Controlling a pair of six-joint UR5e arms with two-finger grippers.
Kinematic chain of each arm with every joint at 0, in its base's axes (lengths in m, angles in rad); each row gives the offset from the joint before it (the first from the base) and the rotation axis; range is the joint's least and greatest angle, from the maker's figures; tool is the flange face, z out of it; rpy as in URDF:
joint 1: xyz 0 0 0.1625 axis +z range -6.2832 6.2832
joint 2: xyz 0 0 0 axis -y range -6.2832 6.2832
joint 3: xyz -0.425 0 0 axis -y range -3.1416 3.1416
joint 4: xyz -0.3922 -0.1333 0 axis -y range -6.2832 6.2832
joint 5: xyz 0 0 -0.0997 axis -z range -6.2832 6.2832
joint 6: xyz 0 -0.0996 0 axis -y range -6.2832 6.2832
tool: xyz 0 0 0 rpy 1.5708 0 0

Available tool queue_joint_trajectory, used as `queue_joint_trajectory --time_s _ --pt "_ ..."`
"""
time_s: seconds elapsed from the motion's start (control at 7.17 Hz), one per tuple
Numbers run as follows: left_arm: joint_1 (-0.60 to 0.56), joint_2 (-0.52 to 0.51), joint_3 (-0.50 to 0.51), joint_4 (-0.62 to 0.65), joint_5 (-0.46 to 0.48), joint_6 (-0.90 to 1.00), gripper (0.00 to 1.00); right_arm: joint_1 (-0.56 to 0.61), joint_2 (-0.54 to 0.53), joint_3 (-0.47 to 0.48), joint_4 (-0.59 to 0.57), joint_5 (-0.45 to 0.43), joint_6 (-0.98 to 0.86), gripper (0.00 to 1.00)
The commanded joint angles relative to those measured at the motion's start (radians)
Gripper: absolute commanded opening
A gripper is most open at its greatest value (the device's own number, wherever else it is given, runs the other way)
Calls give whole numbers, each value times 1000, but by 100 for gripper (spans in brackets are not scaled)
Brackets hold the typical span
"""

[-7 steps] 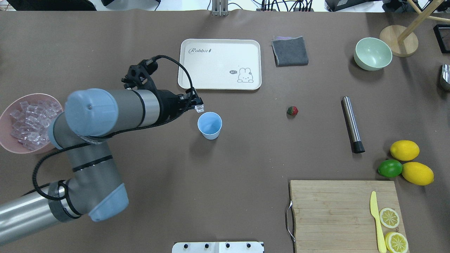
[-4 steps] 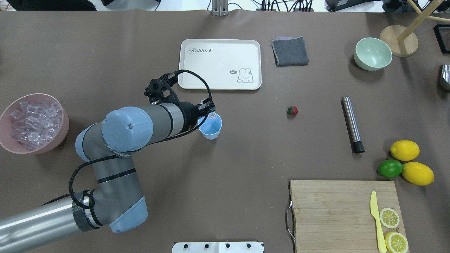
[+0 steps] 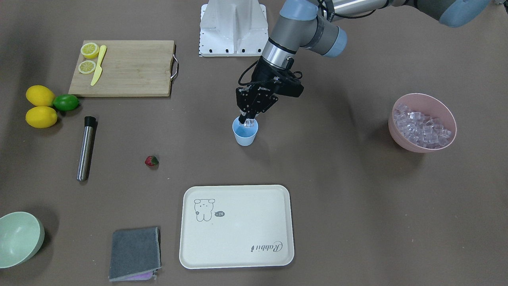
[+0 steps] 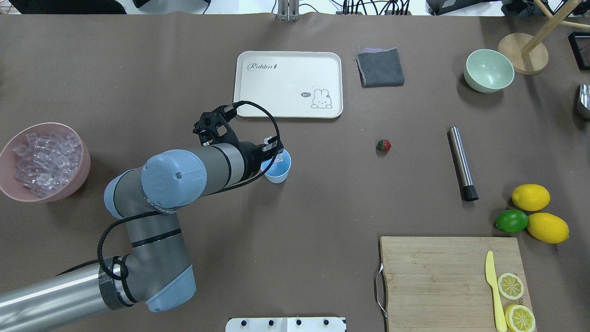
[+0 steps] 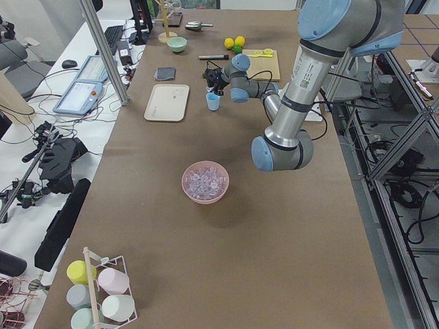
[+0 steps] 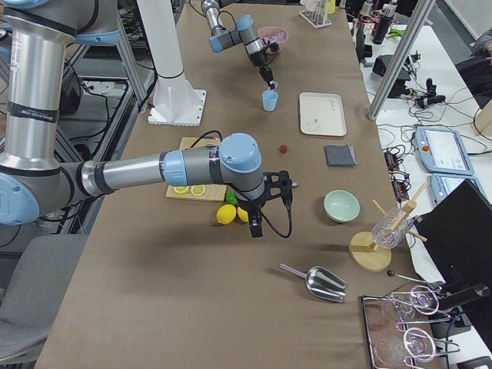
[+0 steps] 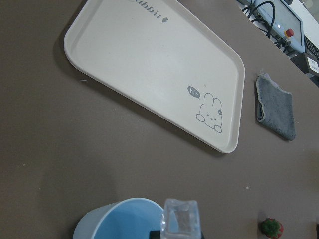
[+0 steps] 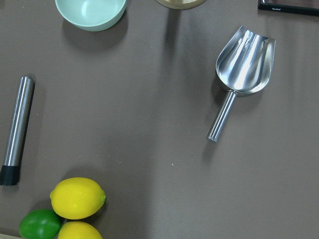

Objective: Mash ice and strawberries in cup
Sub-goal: 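Open the left gripper to drop the ice cube into the cup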

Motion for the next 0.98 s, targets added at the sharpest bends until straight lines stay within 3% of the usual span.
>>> queue_joint_trajectory --time_s 0.0,0.56,0.7,0.84 --pt "1 1 -1 0 2 7 97 0 0 0 0 0 0 100" --pt "-1 11 -14 3 -3 13 97 0 2 2 0 0 0 100" --pt "-6 56 -65 33 -44 106 98 0 2 2 0 0 0 100" --pt "-27 111 -171 154 -127 221 98 0 2 2 0 0 0 100"
